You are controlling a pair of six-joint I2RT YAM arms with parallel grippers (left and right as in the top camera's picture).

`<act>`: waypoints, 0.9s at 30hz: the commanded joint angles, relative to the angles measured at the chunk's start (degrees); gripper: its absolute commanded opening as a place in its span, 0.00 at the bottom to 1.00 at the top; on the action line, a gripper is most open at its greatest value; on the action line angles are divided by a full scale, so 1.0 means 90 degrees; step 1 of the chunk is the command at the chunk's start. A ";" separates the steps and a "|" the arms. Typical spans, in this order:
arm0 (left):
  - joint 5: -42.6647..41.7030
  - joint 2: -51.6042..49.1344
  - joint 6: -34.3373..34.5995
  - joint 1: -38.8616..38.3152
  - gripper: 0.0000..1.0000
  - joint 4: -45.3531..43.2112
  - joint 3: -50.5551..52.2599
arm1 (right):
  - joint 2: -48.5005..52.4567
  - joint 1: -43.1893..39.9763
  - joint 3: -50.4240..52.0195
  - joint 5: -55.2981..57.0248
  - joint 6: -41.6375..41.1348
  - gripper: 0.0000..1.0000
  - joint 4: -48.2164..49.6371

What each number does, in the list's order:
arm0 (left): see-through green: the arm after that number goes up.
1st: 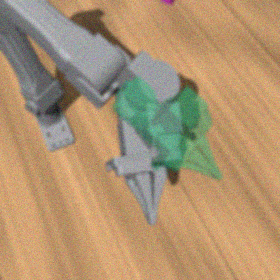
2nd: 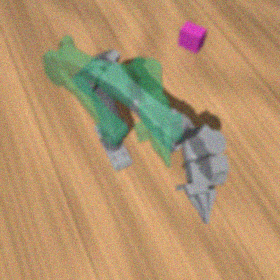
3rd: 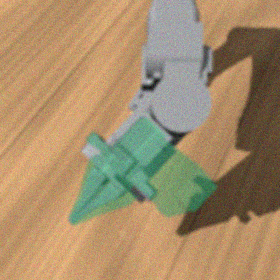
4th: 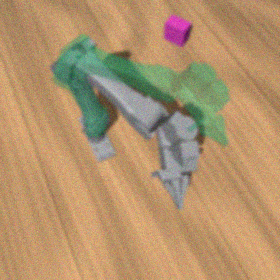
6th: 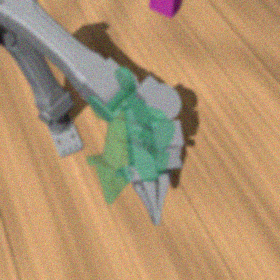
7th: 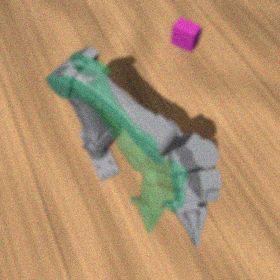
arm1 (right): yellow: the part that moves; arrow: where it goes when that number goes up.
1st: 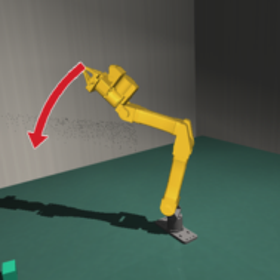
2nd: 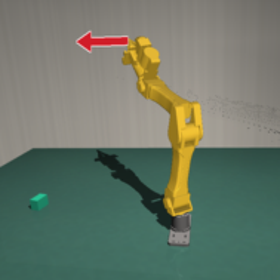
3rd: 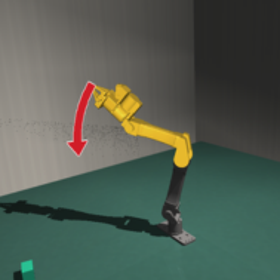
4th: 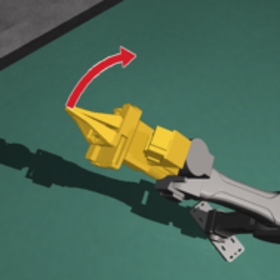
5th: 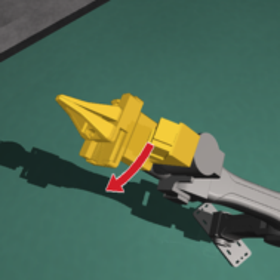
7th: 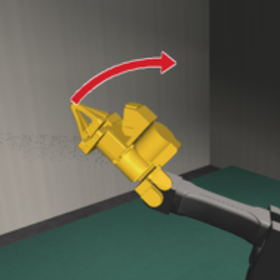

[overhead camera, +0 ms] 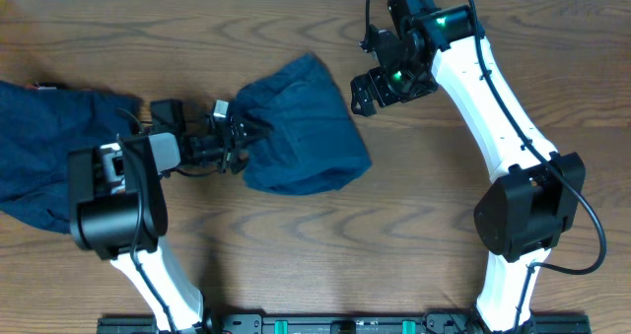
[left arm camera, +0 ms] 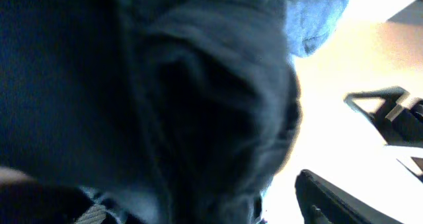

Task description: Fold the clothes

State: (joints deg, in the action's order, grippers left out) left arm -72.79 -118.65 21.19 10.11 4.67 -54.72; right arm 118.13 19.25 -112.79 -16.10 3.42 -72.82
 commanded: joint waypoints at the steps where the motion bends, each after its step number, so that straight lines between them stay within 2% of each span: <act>1: 0.1178 -0.0967 0.0124 -0.0177 0.72 -0.0136 0.0401 | 0.0034 -0.0024 -0.0080 -0.0075 0.0104 0.99 -0.0012; 3: 0.1183 -0.1078 0.0231 -0.0240 0.42 -0.0226 0.0401 | 0.0034 -0.0024 -0.0080 -0.0075 0.0104 0.99 -0.0012; 4: 0.1185 -0.1107 0.0306 -0.0265 0.35 -0.0245 0.0401 | 0.0034 -0.0024 -0.0080 -0.0075 0.0102 0.99 -0.0012; 5: 0.1190 -0.1110 0.0345 -0.0287 0.35 -0.0245 0.0401 | 0.0034 -0.0024 -0.0080 -0.0075 0.0104 0.99 -0.0015; 7: 0.1209 -0.1110 0.0529 -0.0335 0.78 -0.0267 0.0398 | 0.0034 -0.0024 -0.0080 -0.0075 0.0102 0.99 -0.0015; 8: 0.1248 -0.1110 0.0646 -0.0357 0.81 -0.0291 0.0398 | 0.0034 -0.0024 -0.0080 -0.0073 0.0102 0.99 -0.0017; 13: 0.1831 -0.1110 0.1360 -0.0515 0.80 -0.0321 0.0398 | 0.0034 -0.0027 -0.0080 -0.0073 0.0102 0.99 -0.0039; 16: 0.1887 -0.1110 0.1574 -0.0634 0.69 -0.0403 0.0393 | 0.0034 -0.0027 -0.0080 -0.0073 0.0102 0.99 -0.0036; 20: 0.2225 -0.1110 0.2166 -0.0770 0.67 -0.0430 0.0393 | 0.0034 -0.0027 -0.0080 -0.0073 0.0104 0.99 -0.0036; 21: 0.2336 -0.1110 0.2268 -0.0804 0.61 -0.0437 0.0393 | 0.0034 -0.0027 -0.0080 -0.0073 0.0104 0.99 -0.0036; 23: 0.2441 -0.1110 0.2402 -0.0850 0.35 -0.0437 0.0393 | 0.0034 -0.0027 -0.0080 -0.0073 0.0104 0.99 -0.0039; 25: 0.2465 -0.1110 0.2497 -0.0860 0.24 -0.0435 0.0393 | 0.0034 -0.0027 -0.0080 -0.0073 0.0102 0.99 -0.0049; 27: 0.2463 -0.1110 0.2497 -0.0857 0.06 -0.0435 0.0393 | 0.0034 -0.0024 -0.0080 -0.0073 0.0102 0.99 -0.0053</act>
State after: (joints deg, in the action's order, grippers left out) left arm -64.97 -121.08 36.01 2.79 -2.48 -55.24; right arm 118.13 19.25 -112.79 -16.12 3.60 -73.12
